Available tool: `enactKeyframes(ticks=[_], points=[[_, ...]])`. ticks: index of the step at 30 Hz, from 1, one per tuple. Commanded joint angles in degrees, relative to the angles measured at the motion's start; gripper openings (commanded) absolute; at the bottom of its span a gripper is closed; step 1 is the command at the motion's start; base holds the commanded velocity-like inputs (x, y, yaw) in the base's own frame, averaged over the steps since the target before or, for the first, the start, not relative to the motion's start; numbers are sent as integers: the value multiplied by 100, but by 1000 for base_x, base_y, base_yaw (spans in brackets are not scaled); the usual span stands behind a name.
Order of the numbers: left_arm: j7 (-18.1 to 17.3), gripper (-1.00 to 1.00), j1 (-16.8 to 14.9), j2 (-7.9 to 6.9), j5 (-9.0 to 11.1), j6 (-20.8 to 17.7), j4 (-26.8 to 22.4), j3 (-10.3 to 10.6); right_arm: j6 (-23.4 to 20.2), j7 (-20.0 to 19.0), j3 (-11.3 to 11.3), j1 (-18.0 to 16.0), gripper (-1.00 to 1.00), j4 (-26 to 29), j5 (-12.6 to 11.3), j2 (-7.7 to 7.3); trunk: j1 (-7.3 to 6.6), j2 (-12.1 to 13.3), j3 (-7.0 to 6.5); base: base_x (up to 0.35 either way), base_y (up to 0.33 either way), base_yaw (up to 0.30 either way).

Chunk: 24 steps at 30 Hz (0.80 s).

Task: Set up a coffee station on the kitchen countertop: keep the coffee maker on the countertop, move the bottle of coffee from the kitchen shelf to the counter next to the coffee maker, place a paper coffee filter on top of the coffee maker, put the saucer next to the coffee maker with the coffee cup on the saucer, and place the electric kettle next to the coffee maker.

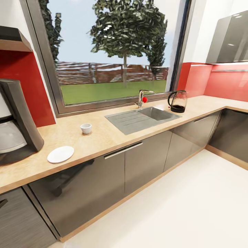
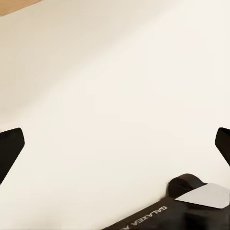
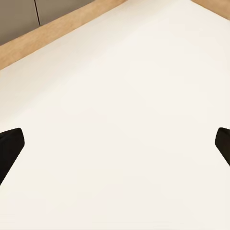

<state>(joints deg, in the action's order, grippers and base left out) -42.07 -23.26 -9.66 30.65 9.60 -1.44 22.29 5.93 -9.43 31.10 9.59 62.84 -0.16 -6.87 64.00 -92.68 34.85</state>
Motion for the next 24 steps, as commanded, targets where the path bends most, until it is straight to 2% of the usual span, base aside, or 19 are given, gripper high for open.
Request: enactKeyframes(ticks=[1, 2, 4, 7, 10, 12, 14, 16, 17, 18, 19, 21, 24], points=[[-16, 100, 19, -28, 26, 72, 4, 9, 13, -34, 10, -1, 100, 1, -2, 1, 0, -2, 4, 10, -8, 0], [-30, 100, 60, -79, 21, 142, -7, -134, 13, -33, 10, -1, 100, 2, -2, 1, 0, -2, 4, 5, -4, 0], [-34, 100, 81, -107, 16, 235, -19, -271, 14, -33, 10, -1, 100, 1, -2, 1, 0, -2, 4, 3, -3, 0], [-10, 100, 96, -125, 11, 338, -112, -377, 14, -33, 10, -1, 100, 0, -2, 1, 0, -2, 4, 1, -1, 0], [245, 100, 100, -112, -11, 399, -542, -405, 14, -33, 10, -1, 100, 0, -2, 1, 0, -2, 4, 0, 0, 0], [933, 100, 102, -92, -35, 424, -804, -402, 14, -33, 10, -1, 100, 0, -2, 1, 0, -2, 4, 0, 0, 0], [1373, 100, 105, -49, -86, 449, -931, -404, 14, -33, 10, -1, 100, 0, -2, 1, 0, -2, 4, 0, 0, 0], [2202, 100, 270, 20, -280, 551, -1364, -405, 14, -33, 10, -1, 100, 0, -2, 1, 0, -2, 4, 0, 0, 0], [2480, 100, 392, 35, -340, 580, -1667, -412, 14, -33, 10, -1, 100, 0, -2, 1, 0, -2, 4, 0, 0, 0], [2583, 100, 458, 40, -361, 590, -1821, -415, 14, -33, 10, -1, 100, 0, -2, 1, 0, -2, 4, 0, 0, 0], [2786, 100, 715, 44, -403, 610, -2260, -424, 14, -33, 10, -1, 100, 0, -2, 1, 0, -2, 4, 0, 0, 0], [2891, 100, 960, 40, -426, 616, -2560, -433, 14, -33, 10, -1, 100, 0, -2, 1, 0, -2, 4, 0, 0, 0], [2965, 100, 1146, 36, -445, 614, -2665, -437, 14, -33, 10, -1, 100, 0, -2, 1, 0, -2, 4, 0, 0, -2]])
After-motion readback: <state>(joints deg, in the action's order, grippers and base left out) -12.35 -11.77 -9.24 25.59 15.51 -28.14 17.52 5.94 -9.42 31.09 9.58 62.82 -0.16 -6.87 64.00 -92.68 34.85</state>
